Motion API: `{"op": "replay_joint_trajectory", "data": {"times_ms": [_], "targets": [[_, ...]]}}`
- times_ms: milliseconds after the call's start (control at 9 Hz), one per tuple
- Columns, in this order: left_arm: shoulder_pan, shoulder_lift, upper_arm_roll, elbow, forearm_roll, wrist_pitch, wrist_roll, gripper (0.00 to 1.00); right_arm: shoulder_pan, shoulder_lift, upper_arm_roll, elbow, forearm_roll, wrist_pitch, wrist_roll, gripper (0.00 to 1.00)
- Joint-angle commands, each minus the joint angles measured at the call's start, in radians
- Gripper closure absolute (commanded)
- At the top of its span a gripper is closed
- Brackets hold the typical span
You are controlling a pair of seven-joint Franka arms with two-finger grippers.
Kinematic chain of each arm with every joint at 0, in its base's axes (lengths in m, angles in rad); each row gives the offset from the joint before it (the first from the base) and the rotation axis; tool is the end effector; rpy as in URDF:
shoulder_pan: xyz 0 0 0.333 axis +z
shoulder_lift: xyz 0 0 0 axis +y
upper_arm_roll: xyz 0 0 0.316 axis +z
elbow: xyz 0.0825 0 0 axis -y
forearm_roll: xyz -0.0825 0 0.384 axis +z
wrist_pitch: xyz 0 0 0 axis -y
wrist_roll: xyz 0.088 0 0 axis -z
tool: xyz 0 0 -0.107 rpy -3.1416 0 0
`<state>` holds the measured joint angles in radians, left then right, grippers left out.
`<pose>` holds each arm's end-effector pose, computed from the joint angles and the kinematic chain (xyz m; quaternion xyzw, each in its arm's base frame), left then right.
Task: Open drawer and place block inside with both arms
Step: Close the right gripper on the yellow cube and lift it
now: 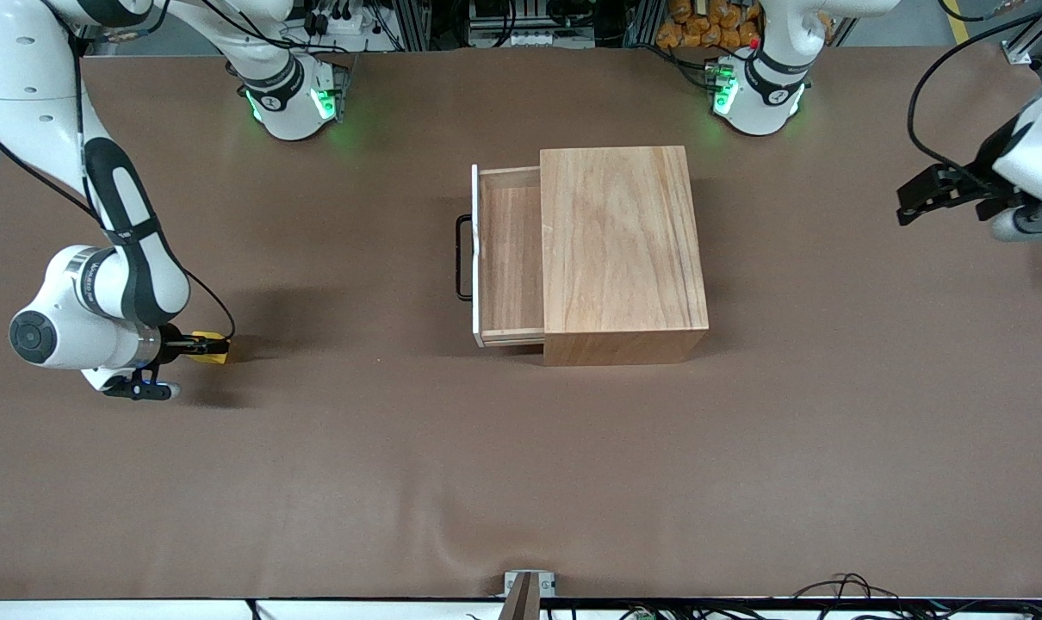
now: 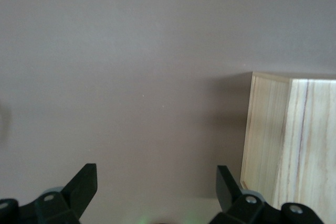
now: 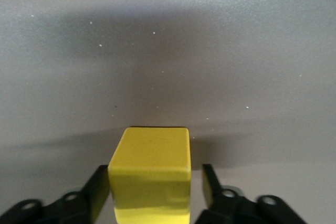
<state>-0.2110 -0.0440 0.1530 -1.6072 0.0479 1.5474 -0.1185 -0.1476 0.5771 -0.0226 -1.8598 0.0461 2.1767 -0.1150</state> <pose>0.5378 -0.0241 0.6292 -0.9993 -0.0305 0.0063 0.0212 0.6023 -0.1013 0.1878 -0.9906 0.0418 0.1267 0.0290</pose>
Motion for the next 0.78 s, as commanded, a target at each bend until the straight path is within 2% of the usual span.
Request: {"op": "replay_joint_trajectory", "data": {"times_ms": [0, 222, 333, 444, 667], "targets": [[0.073, 0.041, -0.009, 0.073, -0.057, -0.007, 0.025, 0.0, 0.048, -0.032, 0.01, 0.102, 0.07, -0.205, 0.07, 1.0], [0.108, 0.036, -0.05, 0.066, -0.057, -0.013, 0.045, 0.0, 0.127, -0.033, 0.01, 0.3, 0.081, -0.487, 0.225, 1.0], [0.183, 0.033, -0.138, 0.064, -0.059, -0.032, 0.043, 0.0, 0.176, -0.046, 0.012, 0.362, 0.121, -0.577, 0.315, 1.0], [0.252, 0.027, -0.209, 0.059, -0.062, -0.035, 0.039, 0.0, 0.233, -0.065, 0.013, 0.399, 0.203, -0.639, 0.412, 1.0], [0.252, 0.024, -0.222, 0.063, -0.068, -0.035, 0.029, 0.0, 0.413, -0.109, 0.015, 0.43, 0.277, -0.673, 0.64, 1.0]]}}
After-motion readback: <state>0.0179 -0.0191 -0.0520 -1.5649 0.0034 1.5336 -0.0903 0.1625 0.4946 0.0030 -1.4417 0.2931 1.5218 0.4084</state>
